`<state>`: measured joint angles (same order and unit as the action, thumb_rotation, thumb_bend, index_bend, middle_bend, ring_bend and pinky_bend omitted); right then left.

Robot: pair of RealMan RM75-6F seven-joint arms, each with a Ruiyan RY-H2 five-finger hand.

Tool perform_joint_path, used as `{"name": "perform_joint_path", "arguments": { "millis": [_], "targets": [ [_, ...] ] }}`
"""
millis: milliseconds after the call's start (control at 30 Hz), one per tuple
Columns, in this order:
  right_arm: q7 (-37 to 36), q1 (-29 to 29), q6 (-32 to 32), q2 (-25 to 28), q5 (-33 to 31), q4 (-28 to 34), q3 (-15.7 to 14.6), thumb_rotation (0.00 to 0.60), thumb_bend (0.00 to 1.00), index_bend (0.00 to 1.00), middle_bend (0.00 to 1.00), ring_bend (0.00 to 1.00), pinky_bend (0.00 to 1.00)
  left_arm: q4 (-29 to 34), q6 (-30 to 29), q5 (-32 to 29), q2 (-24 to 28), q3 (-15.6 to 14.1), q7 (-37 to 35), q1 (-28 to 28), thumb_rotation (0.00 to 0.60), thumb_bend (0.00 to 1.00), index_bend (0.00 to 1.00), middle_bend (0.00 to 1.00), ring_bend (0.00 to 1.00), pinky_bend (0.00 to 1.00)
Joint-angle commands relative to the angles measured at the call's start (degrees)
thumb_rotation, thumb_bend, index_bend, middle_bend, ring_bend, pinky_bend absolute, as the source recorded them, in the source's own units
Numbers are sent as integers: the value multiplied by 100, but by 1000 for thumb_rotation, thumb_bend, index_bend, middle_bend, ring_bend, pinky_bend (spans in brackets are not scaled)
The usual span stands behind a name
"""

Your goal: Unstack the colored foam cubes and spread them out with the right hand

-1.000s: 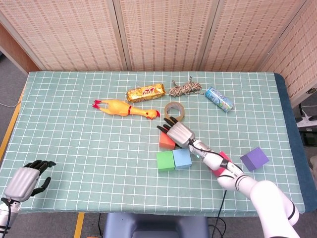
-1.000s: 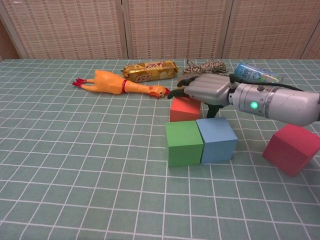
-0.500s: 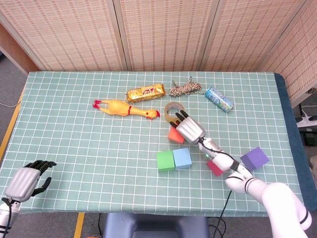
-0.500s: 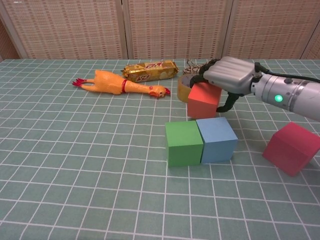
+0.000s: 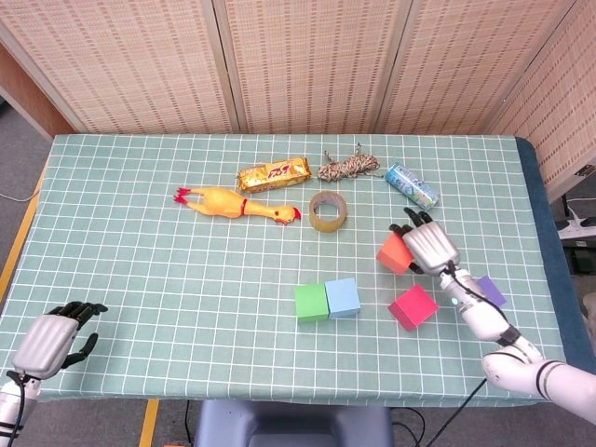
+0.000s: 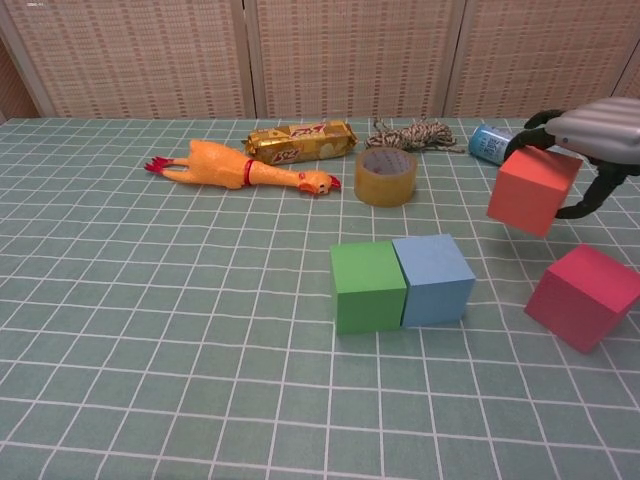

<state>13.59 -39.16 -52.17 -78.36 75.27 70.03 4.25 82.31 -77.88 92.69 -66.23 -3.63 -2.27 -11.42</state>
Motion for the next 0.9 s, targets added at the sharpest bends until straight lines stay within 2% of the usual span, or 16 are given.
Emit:
{"name": "perform_joint_path", "arguments": {
  "millis": [33, 167, 267, 433, 667, 900],
  "targets": [
    [-84, 100, 190, 195, -165, 151, -26, 600, 173, 169, 169, 0, 184, -3, 13, 3, -8, -3, 8, -6, 600, 462, 308, 359, 302, 468],
    [-236, 120, 282, 321, -136, 262, -49, 600, 173, 97, 55, 0, 148, -7, 54, -8, -20, -11, 28, -18, 600, 463, 308, 359, 302, 468],
    [-308, 135, 204, 342, -10, 308, -58, 600, 173, 70, 22, 0, 133, -2, 55, -7, -23, -13, 39, -18, 600, 463, 308, 359, 302, 468],
    [-432, 162, 63, 350, 215, 456, -88, 600, 173, 50, 0, 0, 98, -1, 28, 5, -20, -14, 25, -11, 600, 462, 308, 359, 302, 468],
    [-1159, 190, -178, 465, 984, 1074, -308, 600, 170, 55, 0, 0, 89, -1, 22, 9, -15, -18, 32, -9, 600, 462, 308, 359, 302, 468],
    [-1568, 174, -79, 622, 1056, 1772, -357, 600, 140, 55, 0, 0, 88, -10, 47, -15, -17, -16, 24, -13, 600, 462, 308, 359, 302, 468]
  ]
}}
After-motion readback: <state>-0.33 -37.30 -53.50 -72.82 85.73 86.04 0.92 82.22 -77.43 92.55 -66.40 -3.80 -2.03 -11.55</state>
